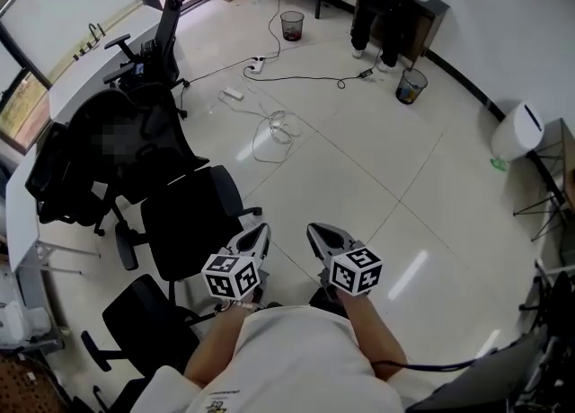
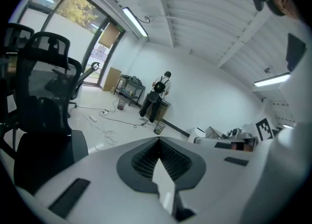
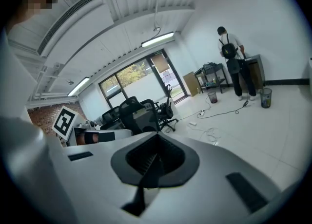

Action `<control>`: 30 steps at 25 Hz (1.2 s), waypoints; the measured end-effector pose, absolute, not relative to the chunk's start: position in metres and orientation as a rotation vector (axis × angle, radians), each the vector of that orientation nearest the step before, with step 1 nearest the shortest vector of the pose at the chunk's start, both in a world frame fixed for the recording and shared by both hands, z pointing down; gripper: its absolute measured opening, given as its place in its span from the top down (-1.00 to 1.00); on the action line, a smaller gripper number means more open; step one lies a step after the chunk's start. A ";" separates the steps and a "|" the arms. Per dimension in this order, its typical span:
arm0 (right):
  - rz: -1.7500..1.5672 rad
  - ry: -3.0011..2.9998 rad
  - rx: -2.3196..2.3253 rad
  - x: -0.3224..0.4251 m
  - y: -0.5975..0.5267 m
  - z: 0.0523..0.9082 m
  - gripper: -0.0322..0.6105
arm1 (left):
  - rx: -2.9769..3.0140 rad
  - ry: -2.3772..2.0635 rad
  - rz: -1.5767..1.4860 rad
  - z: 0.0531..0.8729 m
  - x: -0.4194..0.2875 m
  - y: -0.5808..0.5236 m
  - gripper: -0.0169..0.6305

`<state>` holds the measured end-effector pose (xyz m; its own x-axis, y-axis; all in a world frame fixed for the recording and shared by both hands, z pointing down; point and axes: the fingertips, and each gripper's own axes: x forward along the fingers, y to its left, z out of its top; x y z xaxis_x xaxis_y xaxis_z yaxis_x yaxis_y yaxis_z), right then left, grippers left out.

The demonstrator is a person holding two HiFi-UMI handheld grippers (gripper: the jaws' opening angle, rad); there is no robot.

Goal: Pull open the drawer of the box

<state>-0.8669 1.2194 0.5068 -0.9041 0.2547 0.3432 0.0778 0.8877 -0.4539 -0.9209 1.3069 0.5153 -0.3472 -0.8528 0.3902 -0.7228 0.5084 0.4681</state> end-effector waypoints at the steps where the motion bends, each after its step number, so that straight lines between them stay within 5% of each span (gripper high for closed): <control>1: 0.621 -2.661 -0.228 -0.864 1.211 0.506 0.94 | 1.299 -2.148 -0.275 0.514 -0.919 1.298 0.94; 30: 0.809 -2.731 0.324 -0.714 0.992 0.520 0.94 | 1.766 -1.803 -0.063 0.519 -0.789 1.039 0.94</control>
